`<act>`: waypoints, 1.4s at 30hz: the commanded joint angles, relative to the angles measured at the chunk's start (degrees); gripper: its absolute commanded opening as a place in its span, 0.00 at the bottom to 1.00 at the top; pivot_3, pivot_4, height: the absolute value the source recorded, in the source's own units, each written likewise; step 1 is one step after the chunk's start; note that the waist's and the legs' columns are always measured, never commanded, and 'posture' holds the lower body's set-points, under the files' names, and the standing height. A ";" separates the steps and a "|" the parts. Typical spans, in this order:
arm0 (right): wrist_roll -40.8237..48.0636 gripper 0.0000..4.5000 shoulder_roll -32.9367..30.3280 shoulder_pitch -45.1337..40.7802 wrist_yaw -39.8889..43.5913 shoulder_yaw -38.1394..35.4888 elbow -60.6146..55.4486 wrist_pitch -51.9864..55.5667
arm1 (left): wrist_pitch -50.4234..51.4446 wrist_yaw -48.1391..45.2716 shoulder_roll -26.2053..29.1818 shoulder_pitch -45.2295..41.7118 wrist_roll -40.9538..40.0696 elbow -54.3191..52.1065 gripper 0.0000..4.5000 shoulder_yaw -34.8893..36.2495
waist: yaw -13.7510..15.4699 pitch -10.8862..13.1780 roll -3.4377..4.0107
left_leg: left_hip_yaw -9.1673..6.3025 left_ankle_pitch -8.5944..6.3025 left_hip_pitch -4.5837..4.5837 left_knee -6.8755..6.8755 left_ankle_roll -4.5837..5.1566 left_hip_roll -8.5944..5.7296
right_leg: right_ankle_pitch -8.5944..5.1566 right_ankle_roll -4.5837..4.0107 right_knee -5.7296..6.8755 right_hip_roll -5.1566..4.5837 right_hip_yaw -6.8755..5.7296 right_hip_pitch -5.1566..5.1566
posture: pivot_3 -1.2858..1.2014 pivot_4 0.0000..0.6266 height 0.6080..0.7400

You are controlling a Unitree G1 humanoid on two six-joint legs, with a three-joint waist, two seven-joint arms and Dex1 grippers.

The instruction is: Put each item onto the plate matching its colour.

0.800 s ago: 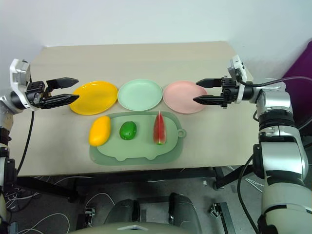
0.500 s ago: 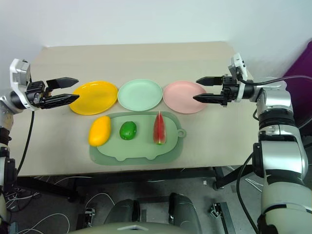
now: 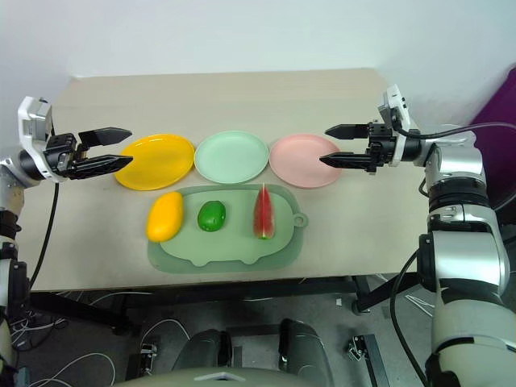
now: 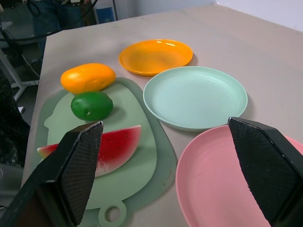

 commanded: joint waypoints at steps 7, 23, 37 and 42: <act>-0.67 1.00 0.17 -2.83 -0.53 -1.07 -0.26 1.94 | 1.35 -0.19 0.68 -0.96 -0.48 -1.62 0.99 0.58 | -0.01 0.00 0.00 | 0.00 0.00 0.00 0.00 0.00 0.00 | 0.00 0.00 0.01 0.00 0.00 0.00 | 0.52 0.24 1.00; -1.04 1.00 0.74 -2.89 -1.33 -1.12 -2.38 8.38 | 2.22 -0.19 -0.22 -1.39 0.27 -3.25 0.99 1.03 | 0.00 -0.01 -0.01 | 0.00 0.00 0.01 0.01 0.00 0.00 | 0.00 0.00 0.03 0.00 0.01 0.00 | 0.52 0.24 1.00; -0.58 1.00 2.79 -2.53 -11.53 -3.50 -5.22 9.62 | 1.07 -0.19 -2.22 -0.79 1.33 -4.94 0.99 2.09 | -0.01 -0.01 -0.01 | 0.00 0.00 0.03 0.03 0.00 0.00 | 0.01 0.00 0.10 0.00 0.02 0.00 | 0.52 0.24 1.00; 0.49 1.00 3.43 -3.31 -13.97 -4.65 -5.14 12.08 | 1.02 -0.19 -2.63 -0.97 1.47 -4.67 0.99 2.73 | -0.07 -0.01 -0.01 | 0.00 0.00 0.02 0.02 0.00 0.00 | 0.02 0.01 0.09 0.00 0.03 0.00 | 0.52 0.24 1.00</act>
